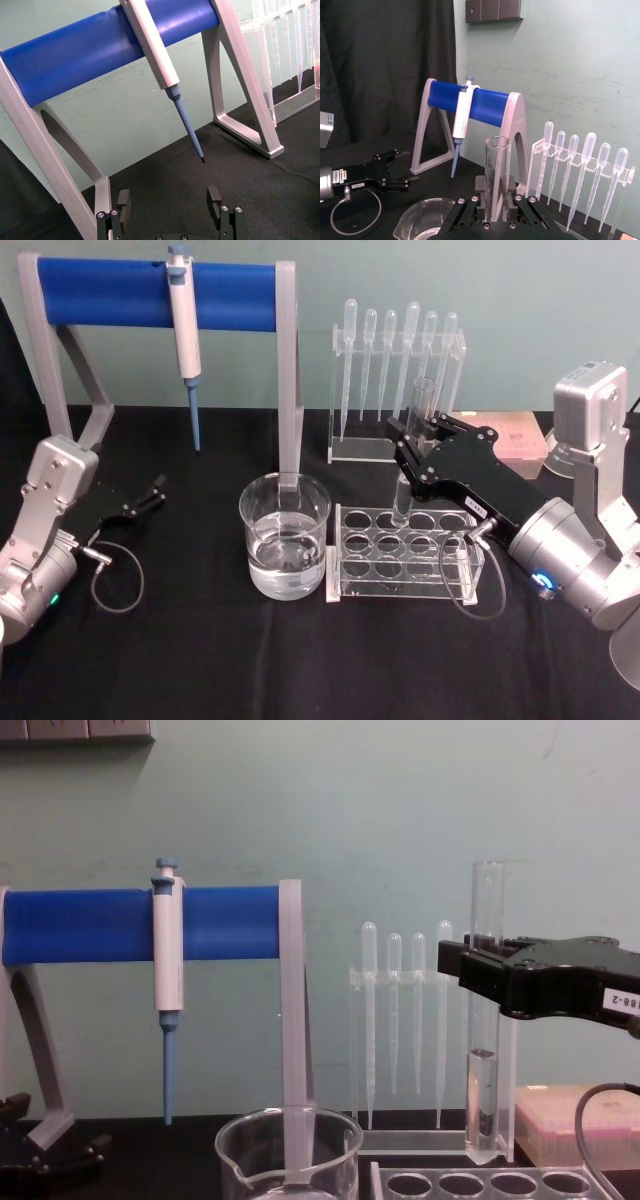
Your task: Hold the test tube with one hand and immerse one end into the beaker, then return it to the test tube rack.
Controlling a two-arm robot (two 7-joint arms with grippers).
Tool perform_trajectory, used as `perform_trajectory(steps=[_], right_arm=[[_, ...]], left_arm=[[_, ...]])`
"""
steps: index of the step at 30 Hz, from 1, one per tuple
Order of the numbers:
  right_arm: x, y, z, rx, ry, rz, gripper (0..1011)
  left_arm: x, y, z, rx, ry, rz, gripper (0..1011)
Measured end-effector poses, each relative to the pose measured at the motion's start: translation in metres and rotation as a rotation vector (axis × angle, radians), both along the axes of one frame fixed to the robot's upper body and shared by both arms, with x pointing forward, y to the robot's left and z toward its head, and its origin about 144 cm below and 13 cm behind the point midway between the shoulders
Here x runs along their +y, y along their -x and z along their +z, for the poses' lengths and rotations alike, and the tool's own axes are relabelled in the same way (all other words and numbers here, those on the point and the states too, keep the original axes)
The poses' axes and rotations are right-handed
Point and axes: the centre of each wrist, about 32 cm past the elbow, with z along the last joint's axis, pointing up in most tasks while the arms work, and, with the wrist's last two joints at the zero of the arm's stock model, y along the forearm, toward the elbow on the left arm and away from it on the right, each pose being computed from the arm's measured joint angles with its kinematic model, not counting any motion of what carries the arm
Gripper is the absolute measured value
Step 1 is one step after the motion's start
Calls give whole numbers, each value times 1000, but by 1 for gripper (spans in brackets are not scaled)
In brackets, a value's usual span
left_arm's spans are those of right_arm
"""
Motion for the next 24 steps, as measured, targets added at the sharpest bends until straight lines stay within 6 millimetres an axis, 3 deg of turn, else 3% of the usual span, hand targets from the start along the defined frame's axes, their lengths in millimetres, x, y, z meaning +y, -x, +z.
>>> perform_trajectory(steps=[24], right_arm=[[0,0,0,0,0,0,225]], left_arm=[[0,0,0,0,0,0,1000]])
